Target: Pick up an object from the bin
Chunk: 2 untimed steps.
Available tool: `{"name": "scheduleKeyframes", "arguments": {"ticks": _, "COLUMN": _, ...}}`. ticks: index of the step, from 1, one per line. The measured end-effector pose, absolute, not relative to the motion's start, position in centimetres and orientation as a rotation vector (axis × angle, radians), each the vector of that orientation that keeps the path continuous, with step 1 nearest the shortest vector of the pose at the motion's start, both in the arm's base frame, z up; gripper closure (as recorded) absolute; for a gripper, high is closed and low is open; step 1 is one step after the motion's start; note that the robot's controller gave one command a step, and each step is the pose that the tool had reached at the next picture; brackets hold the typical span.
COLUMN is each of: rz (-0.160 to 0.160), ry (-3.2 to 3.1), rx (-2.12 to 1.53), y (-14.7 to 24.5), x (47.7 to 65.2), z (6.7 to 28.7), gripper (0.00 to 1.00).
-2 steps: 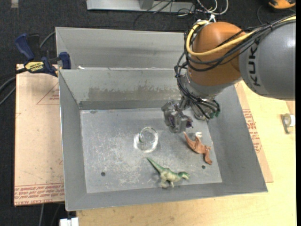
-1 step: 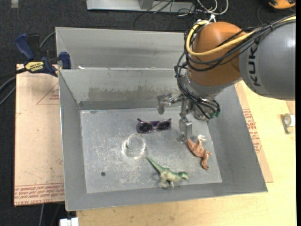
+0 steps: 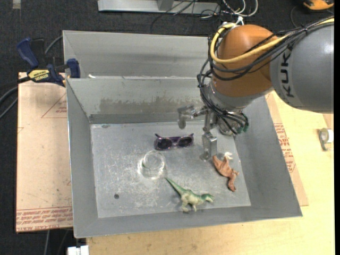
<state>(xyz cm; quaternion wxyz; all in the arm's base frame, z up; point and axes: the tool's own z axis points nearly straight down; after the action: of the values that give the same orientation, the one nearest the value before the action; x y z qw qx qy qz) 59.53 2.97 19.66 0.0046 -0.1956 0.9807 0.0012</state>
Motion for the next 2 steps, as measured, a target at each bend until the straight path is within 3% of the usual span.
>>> {"name": "scheduleKeyframes", "arguments": {"ticks": 1, "rz": 0.004, "ry": 3.071, "rx": -0.615, "y": 3.1, "x": 59.6, "z": 19.6, "gripper": 0.00}}
{"name": "scheduleKeyframes", "arguments": {"ticks": 2, "rz": 0.007, "ry": 3.074, "rx": -0.593, "y": 0.4, "x": 61.5, "z": 18.5, "gripper": 0.00}}
